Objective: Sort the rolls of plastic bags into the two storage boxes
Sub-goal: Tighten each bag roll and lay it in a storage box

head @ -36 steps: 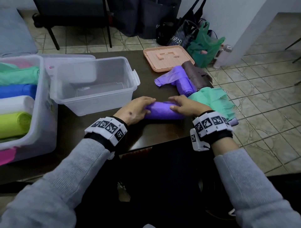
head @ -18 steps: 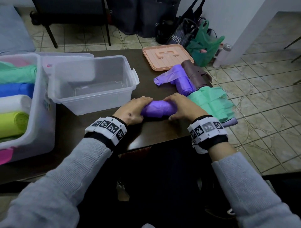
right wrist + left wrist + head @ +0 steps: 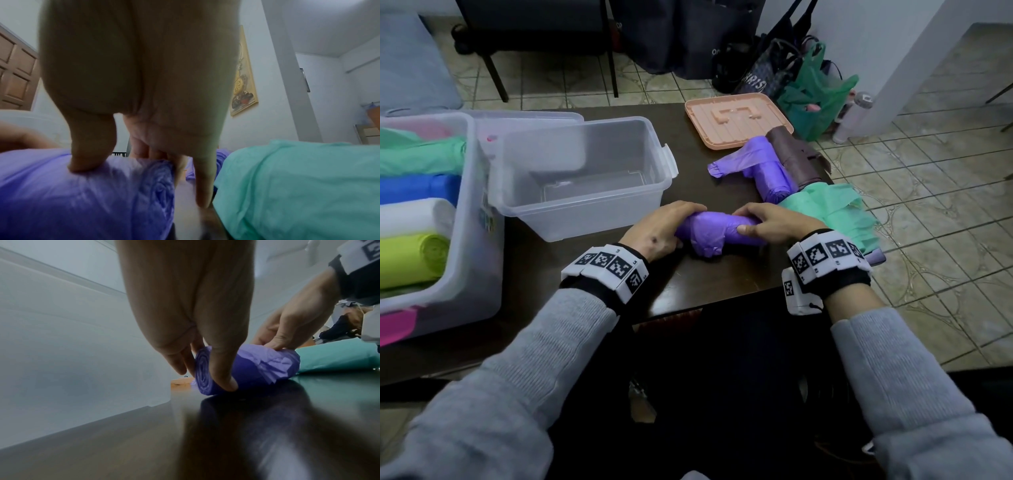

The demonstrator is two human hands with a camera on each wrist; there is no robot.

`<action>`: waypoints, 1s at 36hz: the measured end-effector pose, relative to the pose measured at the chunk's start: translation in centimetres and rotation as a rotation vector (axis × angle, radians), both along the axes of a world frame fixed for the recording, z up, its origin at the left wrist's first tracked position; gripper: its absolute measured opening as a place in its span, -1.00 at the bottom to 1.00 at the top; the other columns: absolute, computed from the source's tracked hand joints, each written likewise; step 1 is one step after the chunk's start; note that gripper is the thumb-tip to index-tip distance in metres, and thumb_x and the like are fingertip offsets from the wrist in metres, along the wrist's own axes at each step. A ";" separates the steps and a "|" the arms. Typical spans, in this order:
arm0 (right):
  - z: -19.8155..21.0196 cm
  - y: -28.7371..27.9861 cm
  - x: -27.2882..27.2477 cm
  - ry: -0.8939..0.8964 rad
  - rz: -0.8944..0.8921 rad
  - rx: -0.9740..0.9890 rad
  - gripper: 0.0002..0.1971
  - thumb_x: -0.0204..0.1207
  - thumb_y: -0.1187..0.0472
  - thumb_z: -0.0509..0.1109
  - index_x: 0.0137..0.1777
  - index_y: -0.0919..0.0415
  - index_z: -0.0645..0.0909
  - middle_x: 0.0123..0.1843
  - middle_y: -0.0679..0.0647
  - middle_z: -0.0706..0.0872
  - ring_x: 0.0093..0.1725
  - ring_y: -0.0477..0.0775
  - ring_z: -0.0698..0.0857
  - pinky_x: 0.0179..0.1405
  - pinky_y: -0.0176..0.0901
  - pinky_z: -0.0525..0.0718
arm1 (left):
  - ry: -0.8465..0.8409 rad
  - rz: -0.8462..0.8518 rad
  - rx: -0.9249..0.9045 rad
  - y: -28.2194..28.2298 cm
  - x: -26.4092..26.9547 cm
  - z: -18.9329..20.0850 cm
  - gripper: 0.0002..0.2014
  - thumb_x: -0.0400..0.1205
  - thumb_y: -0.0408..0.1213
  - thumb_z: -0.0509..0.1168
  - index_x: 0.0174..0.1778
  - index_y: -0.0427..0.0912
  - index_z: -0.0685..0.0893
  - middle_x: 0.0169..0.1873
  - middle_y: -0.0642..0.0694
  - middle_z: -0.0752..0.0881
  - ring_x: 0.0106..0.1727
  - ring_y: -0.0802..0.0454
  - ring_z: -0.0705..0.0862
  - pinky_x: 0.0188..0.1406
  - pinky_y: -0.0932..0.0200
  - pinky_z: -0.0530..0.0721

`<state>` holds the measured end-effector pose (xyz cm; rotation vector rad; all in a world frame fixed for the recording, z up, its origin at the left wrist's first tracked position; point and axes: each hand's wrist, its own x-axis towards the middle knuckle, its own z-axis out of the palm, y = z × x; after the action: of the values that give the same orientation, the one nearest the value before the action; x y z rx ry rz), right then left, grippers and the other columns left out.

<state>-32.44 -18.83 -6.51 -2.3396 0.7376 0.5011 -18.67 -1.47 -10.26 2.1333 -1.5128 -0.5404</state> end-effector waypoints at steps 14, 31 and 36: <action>-1.9 3.3 -0.4 -0.370 0.203 -0.333 -0.28 0.19 0.32 0.40 0.42 0.03 0.36 0.23 0.16 0.50 0.22 0.21 0.51 0.31 0.07 0.47 | 0.102 0.103 0.184 -1.7 0.4 0.6 -0.38 0.51 -0.55 0.26 0.49 -0.05 0.37 0.31 -0.23 0.51 0.34 -0.15 0.50 0.33 0.07 0.43; -1.4 0.7 1.5 -0.240 0.165 -0.318 -0.36 0.56 0.33 0.32 0.60 -0.06 0.28 0.50 0.10 0.35 0.50 0.11 0.35 0.56 -0.09 0.24 | -0.196 0.076 0.018 -1.0 -0.5 -0.3 -0.22 0.55 -0.68 0.14 0.66 -0.08 0.09 0.66 -0.06 0.10 0.67 -0.06 0.02 0.63 0.02 0.08; -1.5 1.1 1.0 -0.299 0.175 -0.287 -0.13 0.39 0.29 0.47 0.62 -0.20 0.13 0.48 0.14 0.36 0.46 0.19 0.40 0.53 0.09 0.33 | -0.211 0.098 0.048 -1.0 -1.1 0.8 -0.31 0.61 -0.62 0.02 0.66 -0.09 0.09 0.66 -0.08 0.10 0.67 -0.07 0.05 0.62 0.03 0.10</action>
<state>-31.47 -17.72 -7.99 -2.6831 0.4910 0.1148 -19.77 -2.42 -9.43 2.3496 -1.5065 -0.3286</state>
